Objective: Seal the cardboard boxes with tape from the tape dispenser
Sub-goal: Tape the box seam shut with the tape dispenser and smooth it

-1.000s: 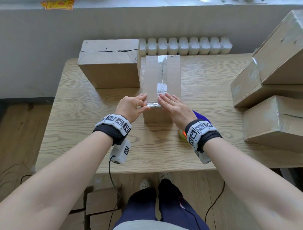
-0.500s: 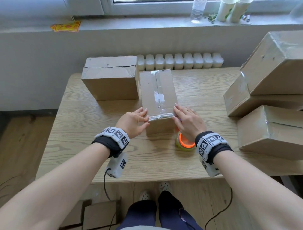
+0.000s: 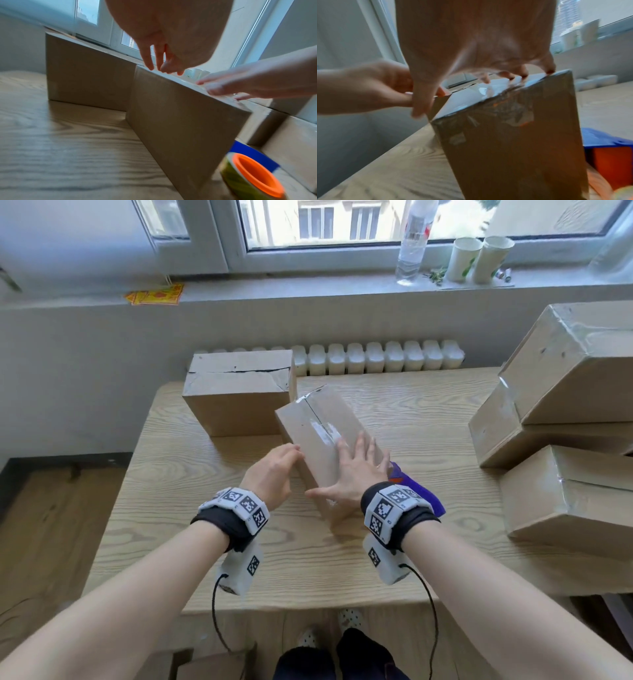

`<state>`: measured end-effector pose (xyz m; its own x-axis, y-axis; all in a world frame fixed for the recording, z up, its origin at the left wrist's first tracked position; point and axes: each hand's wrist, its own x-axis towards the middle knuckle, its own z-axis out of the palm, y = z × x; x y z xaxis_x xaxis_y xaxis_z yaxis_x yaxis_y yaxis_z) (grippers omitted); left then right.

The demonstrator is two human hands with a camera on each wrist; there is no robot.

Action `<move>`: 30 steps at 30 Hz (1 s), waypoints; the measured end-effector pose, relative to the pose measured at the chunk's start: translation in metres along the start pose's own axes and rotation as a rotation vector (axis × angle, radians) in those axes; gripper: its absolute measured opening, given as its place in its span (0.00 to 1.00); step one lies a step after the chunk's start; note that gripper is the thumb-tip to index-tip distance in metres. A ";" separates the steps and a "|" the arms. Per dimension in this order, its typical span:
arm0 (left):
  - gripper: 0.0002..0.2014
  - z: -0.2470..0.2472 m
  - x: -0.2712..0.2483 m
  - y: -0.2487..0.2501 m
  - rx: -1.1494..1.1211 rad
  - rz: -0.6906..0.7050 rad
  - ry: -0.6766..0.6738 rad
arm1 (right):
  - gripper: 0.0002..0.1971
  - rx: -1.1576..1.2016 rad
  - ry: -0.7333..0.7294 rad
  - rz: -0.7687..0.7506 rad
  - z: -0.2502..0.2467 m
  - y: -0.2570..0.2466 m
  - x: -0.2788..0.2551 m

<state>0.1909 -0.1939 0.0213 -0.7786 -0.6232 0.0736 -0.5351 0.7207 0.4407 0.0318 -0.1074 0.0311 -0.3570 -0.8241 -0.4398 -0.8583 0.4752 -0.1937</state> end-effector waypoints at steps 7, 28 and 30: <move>0.40 -0.013 0.012 -0.034 0.266 -0.030 -0.296 | 0.56 -0.100 -0.059 -0.247 0.007 0.008 -0.011; 0.29 -0.035 0.016 -0.036 0.151 -0.237 -0.240 | 0.10 0.225 0.343 -0.349 0.011 0.010 -0.040; 0.32 -0.037 0.021 -0.041 0.179 -0.270 -0.294 | 0.13 0.213 0.184 -0.256 0.015 0.008 -0.048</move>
<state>0.2088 -0.2473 0.0379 -0.6493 -0.7020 -0.2927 -0.7605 0.6011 0.2456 0.0471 -0.0596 0.0371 -0.2182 -0.9568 -0.1921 -0.8391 0.2845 -0.4636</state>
